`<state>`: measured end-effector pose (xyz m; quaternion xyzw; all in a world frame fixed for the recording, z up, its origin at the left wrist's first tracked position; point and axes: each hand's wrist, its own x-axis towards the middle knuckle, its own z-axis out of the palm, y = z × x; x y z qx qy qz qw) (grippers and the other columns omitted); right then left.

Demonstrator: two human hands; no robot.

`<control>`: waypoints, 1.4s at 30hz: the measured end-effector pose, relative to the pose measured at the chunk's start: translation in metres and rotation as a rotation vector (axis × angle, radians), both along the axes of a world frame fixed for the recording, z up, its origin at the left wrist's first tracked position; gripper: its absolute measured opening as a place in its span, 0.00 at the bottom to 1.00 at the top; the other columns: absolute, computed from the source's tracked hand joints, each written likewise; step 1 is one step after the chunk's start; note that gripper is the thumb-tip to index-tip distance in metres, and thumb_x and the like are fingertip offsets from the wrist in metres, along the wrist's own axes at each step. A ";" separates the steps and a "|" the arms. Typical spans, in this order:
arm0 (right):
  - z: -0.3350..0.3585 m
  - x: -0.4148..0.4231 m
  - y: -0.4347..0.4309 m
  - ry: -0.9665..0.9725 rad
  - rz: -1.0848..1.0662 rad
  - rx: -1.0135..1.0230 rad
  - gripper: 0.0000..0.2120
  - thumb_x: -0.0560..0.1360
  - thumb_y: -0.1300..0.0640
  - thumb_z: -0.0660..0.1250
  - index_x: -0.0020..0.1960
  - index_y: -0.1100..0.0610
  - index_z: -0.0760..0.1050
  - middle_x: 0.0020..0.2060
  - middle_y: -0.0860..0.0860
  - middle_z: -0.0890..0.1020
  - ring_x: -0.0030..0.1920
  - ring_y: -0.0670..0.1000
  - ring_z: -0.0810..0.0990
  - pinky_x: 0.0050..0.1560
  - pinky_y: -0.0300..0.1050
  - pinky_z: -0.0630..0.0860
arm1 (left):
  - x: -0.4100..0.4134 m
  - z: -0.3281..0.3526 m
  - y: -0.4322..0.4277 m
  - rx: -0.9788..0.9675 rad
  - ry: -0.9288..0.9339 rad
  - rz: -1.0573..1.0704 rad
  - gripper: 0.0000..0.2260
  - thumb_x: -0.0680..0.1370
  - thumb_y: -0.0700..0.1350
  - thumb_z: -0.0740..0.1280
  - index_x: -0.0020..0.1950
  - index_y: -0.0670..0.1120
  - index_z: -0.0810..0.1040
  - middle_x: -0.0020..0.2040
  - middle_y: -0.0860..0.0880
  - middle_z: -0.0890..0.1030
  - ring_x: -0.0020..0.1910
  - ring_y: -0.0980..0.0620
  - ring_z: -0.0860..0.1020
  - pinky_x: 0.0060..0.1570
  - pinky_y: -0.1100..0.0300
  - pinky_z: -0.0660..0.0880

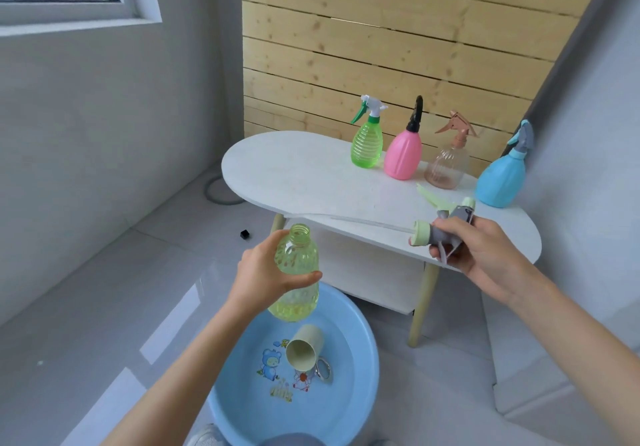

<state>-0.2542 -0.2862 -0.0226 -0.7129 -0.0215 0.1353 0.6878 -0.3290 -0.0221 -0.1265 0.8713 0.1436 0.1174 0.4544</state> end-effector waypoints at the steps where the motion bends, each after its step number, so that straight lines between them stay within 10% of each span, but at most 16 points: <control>1: 0.001 -0.001 0.000 0.018 0.000 -0.007 0.03 0.77 0.63 0.64 0.45 0.63 0.71 0.37 0.57 0.74 0.26 0.48 0.76 0.30 0.36 0.75 | -0.001 0.000 0.001 0.000 0.003 0.004 0.45 0.54 0.70 0.72 0.68 0.53 0.71 0.58 0.54 0.79 0.60 0.47 0.73 0.60 0.46 0.71; 15: 0.000 -0.008 0.000 0.064 0.000 -0.080 0.07 0.78 0.61 0.62 0.46 0.65 0.74 0.33 0.61 0.83 0.25 0.49 0.73 0.26 0.35 0.71 | -0.012 -0.008 0.006 0.042 0.047 0.051 0.39 0.61 0.60 0.78 0.69 0.51 0.70 0.62 0.51 0.78 0.63 0.47 0.72 0.60 0.51 0.71; 34: 0.007 0.024 0.090 -0.528 0.266 -0.445 0.13 0.76 0.51 0.68 0.44 0.62 0.80 0.31 0.51 0.82 0.28 0.47 0.79 0.29 0.32 0.70 | -0.001 -0.015 -0.016 0.032 -0.067 -0.069 0.34 0.66 0.56 0.77 0.68 0.51 0.69 0.57 0.55 0.76 0.58 0.52 0.73 0.56 0.57 0.69; 42: -0.038 0.043 0.112 -0.637 0.396 -0.525 0.18 0.75 0.47 0.69 0.38 0.62 0.75 0.31 0.50 0.82 0.36 0.59 0.80 0.40 0.54 0.77 | 0.024 -0.047 -0.017 -0.062 -0.108 -0.153 0.26 0.64 0.65 0.67 0.58 0.61 0.64 0.49 0.59 0.76 0.52 0.54 0.74 0.56 0.46 0.71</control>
